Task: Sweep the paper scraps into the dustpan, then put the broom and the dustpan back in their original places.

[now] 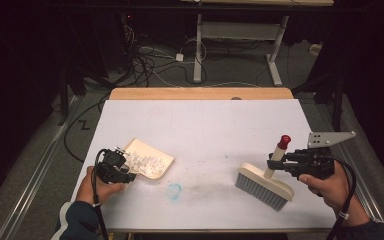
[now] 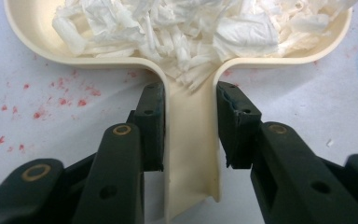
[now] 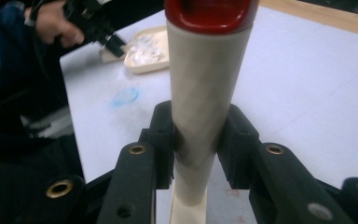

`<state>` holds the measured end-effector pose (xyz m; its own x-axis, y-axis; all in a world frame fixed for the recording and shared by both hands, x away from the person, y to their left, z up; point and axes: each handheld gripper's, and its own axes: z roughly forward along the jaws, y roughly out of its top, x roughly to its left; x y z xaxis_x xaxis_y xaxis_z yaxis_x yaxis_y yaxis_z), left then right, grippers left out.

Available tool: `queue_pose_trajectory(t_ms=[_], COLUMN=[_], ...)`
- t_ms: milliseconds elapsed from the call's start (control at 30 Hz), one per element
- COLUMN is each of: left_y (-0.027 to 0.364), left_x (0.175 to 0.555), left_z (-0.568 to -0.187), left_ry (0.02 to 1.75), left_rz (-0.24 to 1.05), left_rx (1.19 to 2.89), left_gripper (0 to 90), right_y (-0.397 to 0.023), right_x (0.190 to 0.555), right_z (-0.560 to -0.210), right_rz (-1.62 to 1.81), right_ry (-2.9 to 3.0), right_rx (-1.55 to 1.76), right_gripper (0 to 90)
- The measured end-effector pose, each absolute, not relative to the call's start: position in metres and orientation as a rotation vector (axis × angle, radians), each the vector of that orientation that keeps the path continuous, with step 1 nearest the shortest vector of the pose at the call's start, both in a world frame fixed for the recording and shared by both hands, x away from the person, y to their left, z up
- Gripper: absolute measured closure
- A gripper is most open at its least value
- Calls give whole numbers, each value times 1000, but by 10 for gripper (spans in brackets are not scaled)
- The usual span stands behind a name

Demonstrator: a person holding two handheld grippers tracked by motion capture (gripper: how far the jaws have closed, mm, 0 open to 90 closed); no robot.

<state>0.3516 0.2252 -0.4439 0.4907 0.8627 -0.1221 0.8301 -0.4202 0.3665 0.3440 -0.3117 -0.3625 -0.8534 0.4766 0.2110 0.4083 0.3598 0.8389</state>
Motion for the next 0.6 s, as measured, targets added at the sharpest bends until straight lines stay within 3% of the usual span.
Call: queue_pose_trajectory(t_ms=[367,600], left_y=[211,202], left_x=[350,337], left_z=[-449,-450], left_ry=[1518,1510], left_rz=[132,85], left_rx=[2189,2151], left_gripper=[599,435], right_y=[-312,-302], right_x=[402,425], right_z=[-377,-388], right_rz=[1403,1284], right_ry=[2508,2426], right_rx=[988,1091], right_gripper=[620,579])
